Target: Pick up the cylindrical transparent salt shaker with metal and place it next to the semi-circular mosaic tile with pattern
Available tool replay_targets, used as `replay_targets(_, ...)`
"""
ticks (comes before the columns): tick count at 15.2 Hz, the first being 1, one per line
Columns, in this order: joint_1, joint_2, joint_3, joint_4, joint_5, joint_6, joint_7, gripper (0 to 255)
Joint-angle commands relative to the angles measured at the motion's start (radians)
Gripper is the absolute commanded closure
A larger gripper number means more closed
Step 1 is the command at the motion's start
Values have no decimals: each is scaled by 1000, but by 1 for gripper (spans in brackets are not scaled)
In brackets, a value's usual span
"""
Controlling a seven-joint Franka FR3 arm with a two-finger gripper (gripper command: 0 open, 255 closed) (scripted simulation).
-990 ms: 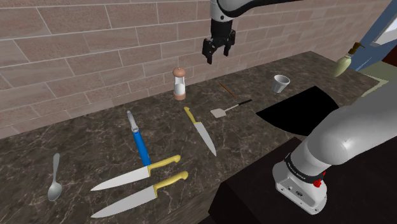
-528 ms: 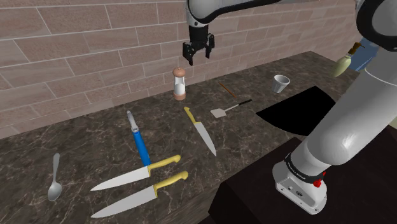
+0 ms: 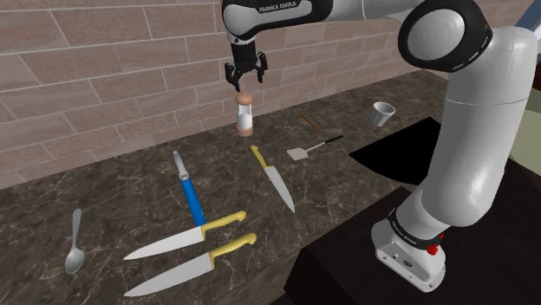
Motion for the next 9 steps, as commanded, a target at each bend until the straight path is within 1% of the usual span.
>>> replay_targets(1,27,111,-7,141,-20,-43,20,0)
replay_targets(2,41,168,-12,219,-28,-69,25,0)
replay_targets(3,50,203,-16,268,-32,-85,27,0)
replay_targets(9,36,198,-18,181,-34,-3,35,0)
